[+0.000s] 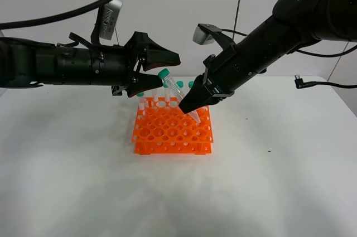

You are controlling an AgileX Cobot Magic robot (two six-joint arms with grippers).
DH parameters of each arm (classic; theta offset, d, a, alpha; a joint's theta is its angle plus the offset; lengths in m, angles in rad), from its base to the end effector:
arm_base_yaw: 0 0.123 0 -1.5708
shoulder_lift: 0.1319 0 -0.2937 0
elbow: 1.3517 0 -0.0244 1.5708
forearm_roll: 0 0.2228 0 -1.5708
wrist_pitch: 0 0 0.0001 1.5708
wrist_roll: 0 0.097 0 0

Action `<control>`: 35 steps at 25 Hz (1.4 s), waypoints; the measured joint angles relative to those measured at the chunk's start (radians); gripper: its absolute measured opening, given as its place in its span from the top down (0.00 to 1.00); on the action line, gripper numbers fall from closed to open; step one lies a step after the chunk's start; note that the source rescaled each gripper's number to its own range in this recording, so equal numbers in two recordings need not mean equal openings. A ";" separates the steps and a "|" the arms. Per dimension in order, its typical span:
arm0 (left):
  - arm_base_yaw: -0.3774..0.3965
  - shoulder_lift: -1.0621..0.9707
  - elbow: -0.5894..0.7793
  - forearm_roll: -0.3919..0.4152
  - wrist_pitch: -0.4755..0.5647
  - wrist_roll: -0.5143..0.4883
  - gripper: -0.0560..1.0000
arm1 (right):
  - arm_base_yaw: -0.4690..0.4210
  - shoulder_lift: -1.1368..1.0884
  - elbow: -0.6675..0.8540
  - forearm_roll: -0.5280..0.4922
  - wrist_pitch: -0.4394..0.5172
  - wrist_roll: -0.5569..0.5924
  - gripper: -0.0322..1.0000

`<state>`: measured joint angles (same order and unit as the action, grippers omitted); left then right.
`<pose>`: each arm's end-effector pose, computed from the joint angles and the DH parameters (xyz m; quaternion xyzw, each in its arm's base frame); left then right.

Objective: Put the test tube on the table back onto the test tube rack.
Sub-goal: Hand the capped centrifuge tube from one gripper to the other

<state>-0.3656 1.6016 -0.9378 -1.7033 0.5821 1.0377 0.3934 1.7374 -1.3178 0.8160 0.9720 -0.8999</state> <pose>0.2793 -0.1636 0.2736 0.0110 0.8349 -0.4592 0.3031 0.2904 0.1837 0.2843 -0.4060 0.8334 0.3127 0.2068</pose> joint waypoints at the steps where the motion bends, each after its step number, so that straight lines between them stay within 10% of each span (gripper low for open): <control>1: 0.000 0.000 0.000 -0.010 -0.002 0.005 0.06 | 0.000 0.000 0.000 -0.002 0.000 0.000 0.93; 25: 0.000 0.000 0.000 -0.017 -0.001 0.028 0.19 | 0.000 0.000 0.000 -0.004 -0.030 -0.015 0.93; 35: 0.000 0.000 0.000 -0.016 -0.001 0.028 0.51 | 0.000 0.000 0.000 -0.004 -0.030 -0.015 0.93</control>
<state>-0.3656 1.6016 -0.9378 -1.7197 0.5808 1.0660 0.3934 1.7374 -1.3178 0.8121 0.9419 -0.9153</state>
